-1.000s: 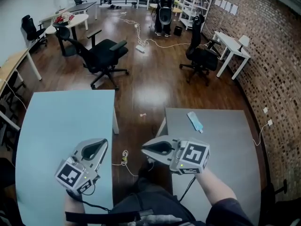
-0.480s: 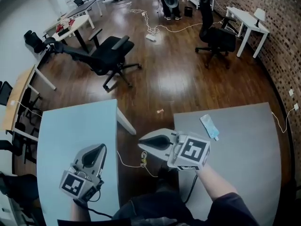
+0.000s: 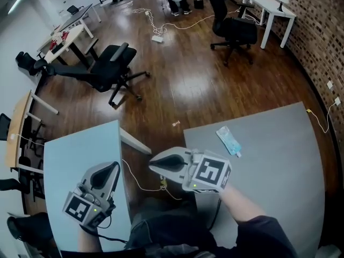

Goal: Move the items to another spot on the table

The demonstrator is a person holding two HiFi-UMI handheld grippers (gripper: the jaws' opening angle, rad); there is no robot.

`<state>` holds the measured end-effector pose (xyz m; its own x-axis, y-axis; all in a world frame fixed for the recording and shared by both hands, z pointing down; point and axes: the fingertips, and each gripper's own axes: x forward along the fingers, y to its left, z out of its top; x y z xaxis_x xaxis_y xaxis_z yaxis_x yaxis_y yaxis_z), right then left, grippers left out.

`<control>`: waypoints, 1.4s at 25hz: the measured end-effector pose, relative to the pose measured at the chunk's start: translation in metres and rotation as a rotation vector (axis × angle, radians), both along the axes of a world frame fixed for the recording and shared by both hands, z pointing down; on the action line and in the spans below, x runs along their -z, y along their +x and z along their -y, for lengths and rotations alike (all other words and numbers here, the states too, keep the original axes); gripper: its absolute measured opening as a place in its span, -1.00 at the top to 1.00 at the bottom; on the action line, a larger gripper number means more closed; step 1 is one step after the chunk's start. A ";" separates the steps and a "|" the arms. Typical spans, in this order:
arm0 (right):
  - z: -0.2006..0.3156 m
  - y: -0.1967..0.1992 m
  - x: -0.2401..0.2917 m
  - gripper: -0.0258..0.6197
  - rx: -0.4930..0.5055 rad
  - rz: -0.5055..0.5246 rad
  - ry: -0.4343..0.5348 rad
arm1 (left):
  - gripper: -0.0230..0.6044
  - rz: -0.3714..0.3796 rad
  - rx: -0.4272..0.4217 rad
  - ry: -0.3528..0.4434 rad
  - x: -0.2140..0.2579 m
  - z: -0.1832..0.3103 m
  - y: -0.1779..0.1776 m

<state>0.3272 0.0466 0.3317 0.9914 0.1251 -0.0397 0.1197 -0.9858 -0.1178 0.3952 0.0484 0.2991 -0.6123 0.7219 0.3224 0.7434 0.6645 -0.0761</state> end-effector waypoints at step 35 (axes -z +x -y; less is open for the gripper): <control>-0.135 0.125 0.034 0.93 -0.156 0.273 -0.031 | 0.90 0.448 -0.190 -0.070 -0.008 -0.171 0.109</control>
